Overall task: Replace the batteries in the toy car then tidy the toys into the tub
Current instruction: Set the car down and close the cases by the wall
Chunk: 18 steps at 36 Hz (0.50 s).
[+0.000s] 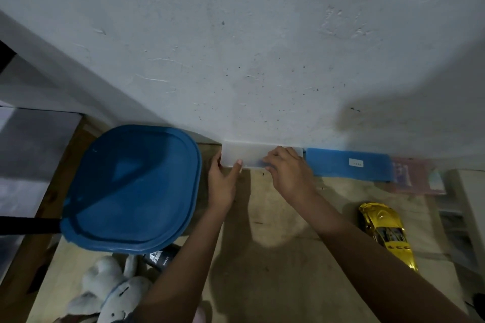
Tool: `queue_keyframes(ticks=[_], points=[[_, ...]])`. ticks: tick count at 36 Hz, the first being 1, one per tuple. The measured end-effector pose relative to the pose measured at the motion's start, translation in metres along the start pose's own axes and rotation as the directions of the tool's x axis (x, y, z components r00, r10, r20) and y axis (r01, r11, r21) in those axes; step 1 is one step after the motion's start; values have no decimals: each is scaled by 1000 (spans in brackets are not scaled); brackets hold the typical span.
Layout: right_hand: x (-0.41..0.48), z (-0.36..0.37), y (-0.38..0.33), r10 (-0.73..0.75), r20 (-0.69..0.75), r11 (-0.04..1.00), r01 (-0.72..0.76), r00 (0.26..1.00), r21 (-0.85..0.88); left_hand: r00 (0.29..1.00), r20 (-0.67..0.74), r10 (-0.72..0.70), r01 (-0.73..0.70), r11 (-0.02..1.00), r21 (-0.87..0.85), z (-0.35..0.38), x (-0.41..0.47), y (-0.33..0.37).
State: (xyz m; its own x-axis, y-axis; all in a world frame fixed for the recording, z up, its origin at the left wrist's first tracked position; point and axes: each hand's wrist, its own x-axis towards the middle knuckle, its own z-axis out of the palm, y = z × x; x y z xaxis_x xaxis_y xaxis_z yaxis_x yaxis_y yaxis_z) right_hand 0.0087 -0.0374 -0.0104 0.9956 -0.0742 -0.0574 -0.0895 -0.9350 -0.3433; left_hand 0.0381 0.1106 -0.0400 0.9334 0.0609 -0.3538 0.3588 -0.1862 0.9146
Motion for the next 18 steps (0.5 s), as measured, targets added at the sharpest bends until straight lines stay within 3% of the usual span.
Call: queue_keyframes(ticks=[8, 14, 18], points=[[-8, -5, -5, -16, 7, 998, 15, 1000, 58, 999, -26, -44, 46, 994, 99, 1, -1, 15], [-6, -33, -11, 61, 252, 960, -126, 966, 251, 999, -50, 17, -5, 971, 239, -6, -18, 40], [-22, -48, -20, 40, 132, 933, -84, 990, 350, 990, 25, 140, -142, 959, 246, -25, -48, 52]])
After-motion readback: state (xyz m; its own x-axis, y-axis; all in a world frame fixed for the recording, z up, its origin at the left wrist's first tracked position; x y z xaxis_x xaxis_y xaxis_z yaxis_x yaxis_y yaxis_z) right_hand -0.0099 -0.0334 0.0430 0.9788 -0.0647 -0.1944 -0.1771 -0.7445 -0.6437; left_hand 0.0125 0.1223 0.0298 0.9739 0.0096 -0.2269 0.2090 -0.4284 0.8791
